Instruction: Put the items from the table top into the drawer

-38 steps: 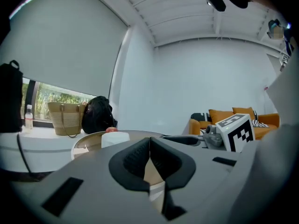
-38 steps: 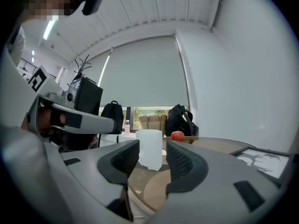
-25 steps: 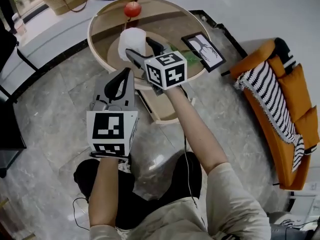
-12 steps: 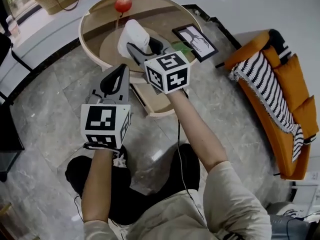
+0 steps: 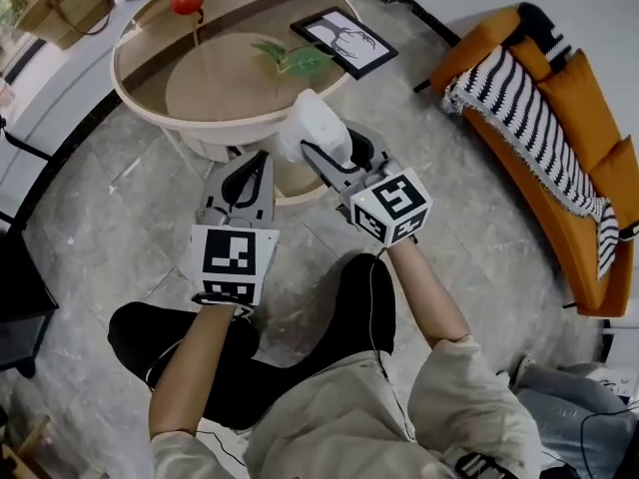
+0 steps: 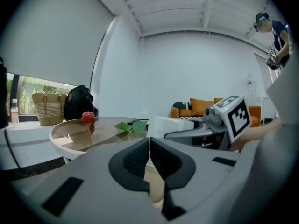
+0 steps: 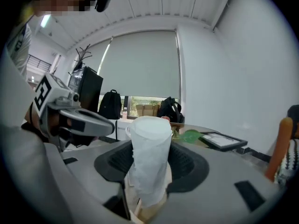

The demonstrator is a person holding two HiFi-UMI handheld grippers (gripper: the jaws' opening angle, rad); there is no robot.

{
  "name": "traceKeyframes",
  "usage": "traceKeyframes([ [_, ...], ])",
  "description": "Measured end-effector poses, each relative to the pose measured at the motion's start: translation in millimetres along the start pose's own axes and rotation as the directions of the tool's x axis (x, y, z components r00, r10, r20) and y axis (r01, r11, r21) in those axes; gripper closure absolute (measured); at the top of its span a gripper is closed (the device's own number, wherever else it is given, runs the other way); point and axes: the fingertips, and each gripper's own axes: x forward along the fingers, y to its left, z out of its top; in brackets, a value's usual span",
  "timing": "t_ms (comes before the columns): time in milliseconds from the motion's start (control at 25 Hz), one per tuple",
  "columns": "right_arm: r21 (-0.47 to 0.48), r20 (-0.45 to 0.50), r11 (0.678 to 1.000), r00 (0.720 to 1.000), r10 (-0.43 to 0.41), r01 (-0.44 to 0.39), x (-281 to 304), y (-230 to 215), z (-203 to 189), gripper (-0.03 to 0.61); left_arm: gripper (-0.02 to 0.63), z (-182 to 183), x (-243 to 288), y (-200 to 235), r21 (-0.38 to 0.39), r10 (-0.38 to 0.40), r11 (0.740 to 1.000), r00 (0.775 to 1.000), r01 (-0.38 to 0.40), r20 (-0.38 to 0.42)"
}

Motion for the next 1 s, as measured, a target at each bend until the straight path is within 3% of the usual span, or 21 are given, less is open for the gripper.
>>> traceKeyframes([
  [120,0.060,-0.038,0.998,0.999,-0.030,0.033,-16.4,-9.6,-36.4,0.337,0.592,8.9,16.2,-51.2,0.022,-0.046,0.999,0.999,0.047,-0.023],
  [200,0.103,-0.062,0.993,0.997,-0.048,0.054,-24.1,-10.8,-57.3,0.337,0.592,19.7,25.4,-81.3,0.096,-0.107,0.990,0.994,0.108,-0.016],
  [320,0.115,-0.106,0.988,0.991,-0.087,0.099,-28.5,-15.5,-86.0,0.337,0.592,28.1,31.9,-89.9,0.176,-0.169,0.972,0.984,0.155,0.065],
  [400,0.131,-0.133,0.983,0.985,-0.112,0.130,-24.3,-23.2,-107.5,0.337,0.592,10.1,31.5,-69.9,0.093,-0.125,0.989,0.989,0.117,0.084],
  [480,0.157,-0.162,0.974,0.978,-0.135,0.160,-14.0,-32.2,-130.8,0.337,0.592,-18.4,26.4,-49.6,0.022,-0.064,0.998,0.997,0.062,0.054],
  [560,0.190,-0.205,0.963,0.967,-0.152,0.191,0.3,-39.5,-155.7,0.337,0.592,-38.8,22.8,-42.4,0.043,-0.049,0.998,0.999,0.048,0.009],
  [640,0.230,-0.255,0.947,0.953,-0.165,0.226,16.2,-44.4,-179.3,0.337,0.592,-36.9,21.7,-49.8,0.076,-0.097,0.992,0.995,0.096,0.009],
  [800,0.264,-0.335,0.925,0.925,-0.176,0.272,53.4,-50.9,-219.8,0.337,0.592,-23.3,15.2,-55.5,-0.005,-0.167,0.986,0.983,0.168,0.069],
  [1000,0.249,-0.445,0.906,0.872,-0.206,0.341,91.4,-65.0,-270.7,0.337,0.592,-52.7,19.1,-42.6,0.036,-0.151,0.988,0.988,0.150,0.016],
])
